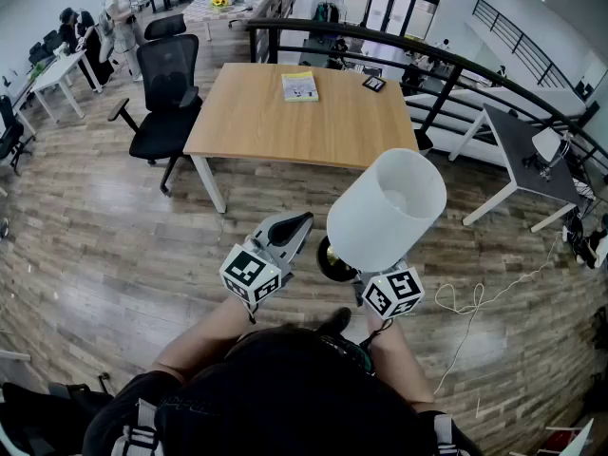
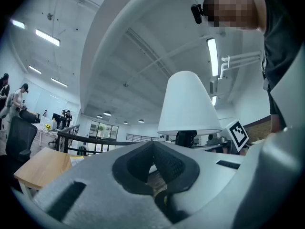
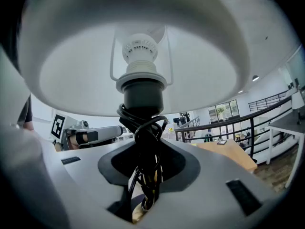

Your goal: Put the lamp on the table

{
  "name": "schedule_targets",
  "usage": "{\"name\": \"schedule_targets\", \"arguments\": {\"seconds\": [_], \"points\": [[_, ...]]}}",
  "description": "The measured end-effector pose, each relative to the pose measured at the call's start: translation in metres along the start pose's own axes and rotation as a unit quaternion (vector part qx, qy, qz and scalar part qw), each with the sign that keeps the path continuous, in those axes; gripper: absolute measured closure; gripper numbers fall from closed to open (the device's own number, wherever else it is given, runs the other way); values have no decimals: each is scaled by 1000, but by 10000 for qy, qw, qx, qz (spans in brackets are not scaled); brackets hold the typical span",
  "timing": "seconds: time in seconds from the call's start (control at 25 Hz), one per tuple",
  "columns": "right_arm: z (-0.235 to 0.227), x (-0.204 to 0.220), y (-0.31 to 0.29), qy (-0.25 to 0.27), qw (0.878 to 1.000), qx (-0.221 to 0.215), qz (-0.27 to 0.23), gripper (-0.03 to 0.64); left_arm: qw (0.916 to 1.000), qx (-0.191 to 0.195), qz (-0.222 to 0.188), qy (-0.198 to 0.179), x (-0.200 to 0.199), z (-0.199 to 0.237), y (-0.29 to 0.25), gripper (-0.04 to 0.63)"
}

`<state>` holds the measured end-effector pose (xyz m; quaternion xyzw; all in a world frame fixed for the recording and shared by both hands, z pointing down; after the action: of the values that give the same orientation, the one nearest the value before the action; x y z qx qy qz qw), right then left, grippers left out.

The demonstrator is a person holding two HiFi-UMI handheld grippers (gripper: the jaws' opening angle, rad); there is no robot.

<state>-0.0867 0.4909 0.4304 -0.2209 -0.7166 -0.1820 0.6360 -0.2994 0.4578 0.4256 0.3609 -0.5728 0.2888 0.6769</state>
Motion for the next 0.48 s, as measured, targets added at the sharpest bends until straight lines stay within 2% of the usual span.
{"name": "schedule_targets", "arguments": {"seconds": [0.48], "points": [[-7,-3,-7,22,10000,-75,-59,503,9999,-103,-17,40,2,9,-6,588]]}}
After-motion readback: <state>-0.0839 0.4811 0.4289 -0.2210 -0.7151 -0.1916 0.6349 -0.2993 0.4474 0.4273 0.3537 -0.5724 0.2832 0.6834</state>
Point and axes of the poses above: the fingertips, and each gripper's own axes: y backward along the fingers, z to its left, x out of its underside, the point moved 9 cm from there along y, backward along the fingers
